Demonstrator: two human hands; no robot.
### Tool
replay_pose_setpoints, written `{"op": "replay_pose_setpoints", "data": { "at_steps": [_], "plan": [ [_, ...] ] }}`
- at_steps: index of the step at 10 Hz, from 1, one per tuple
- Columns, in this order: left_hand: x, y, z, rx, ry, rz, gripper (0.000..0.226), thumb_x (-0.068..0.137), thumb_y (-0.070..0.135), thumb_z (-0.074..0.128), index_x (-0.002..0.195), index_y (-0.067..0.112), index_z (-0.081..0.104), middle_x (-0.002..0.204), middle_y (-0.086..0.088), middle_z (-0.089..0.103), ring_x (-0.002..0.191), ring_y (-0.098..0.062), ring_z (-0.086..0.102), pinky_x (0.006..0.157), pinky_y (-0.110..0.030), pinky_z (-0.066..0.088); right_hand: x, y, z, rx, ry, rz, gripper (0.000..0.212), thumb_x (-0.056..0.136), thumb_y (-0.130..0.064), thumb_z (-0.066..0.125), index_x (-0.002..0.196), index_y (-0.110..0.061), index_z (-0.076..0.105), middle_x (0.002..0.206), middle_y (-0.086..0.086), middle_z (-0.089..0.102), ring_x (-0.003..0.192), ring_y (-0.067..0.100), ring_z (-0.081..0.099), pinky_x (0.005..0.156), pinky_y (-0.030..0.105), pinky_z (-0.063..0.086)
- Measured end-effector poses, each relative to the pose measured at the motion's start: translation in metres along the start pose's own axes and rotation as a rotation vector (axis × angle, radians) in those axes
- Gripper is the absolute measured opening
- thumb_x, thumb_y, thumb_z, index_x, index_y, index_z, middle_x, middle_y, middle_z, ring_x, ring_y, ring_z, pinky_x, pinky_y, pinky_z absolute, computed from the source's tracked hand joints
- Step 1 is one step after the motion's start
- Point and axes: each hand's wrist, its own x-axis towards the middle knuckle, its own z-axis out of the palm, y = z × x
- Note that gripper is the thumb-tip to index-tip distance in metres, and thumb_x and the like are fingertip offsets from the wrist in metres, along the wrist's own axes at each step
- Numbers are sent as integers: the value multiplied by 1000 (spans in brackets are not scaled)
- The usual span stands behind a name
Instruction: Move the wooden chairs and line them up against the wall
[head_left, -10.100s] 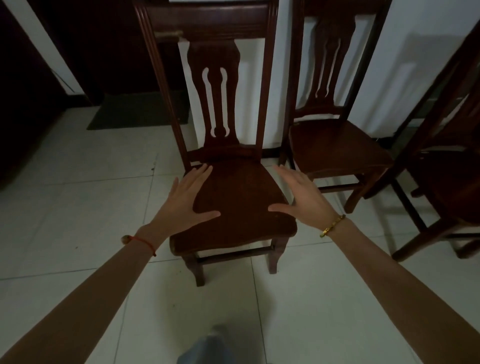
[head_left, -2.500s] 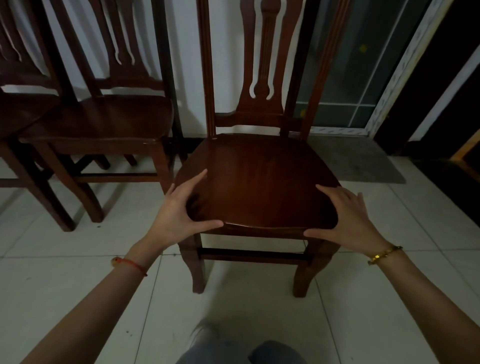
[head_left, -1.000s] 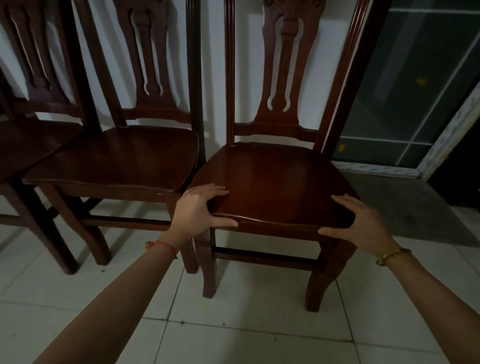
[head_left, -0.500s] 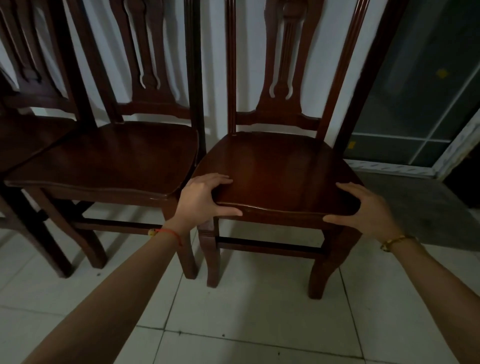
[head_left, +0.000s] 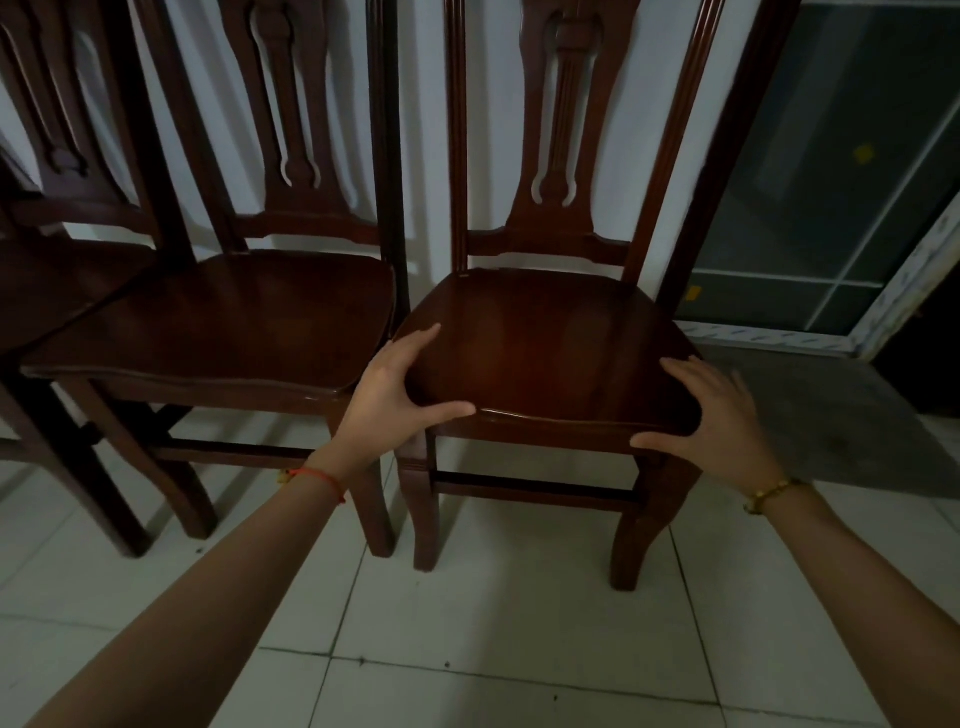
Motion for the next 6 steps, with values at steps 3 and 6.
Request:
{"op": "replay_pose_setpoints", "data": {
  "at_steps": [3, 6],
  "plan": [
    [-35, 37, -47, -241, 43, -81, 87, 78, 41, 80, 152, 24, 38, 144, 14, 48, 126, 10, 46, 96, -3, 38, -15, -96, -26, 388, -15, -50, 107, 58, -71, 71, 150, -31, 35, 155, -3, 37, 142, 13, 33, 117, 43, 31],
    [-21, 114, -164, -303, 99, -109, 77, 85, 39, 75, 151, 30, 38, 152, 18, 43, 139, 9, 33, 107, -5, 28, -6, -198, -111, 497, -102, -99, 94, 68, -72, 62, 150, -33, 34, 147, -14, 45, 137, 7, 39, 116, 43, 33]
  ]
}}
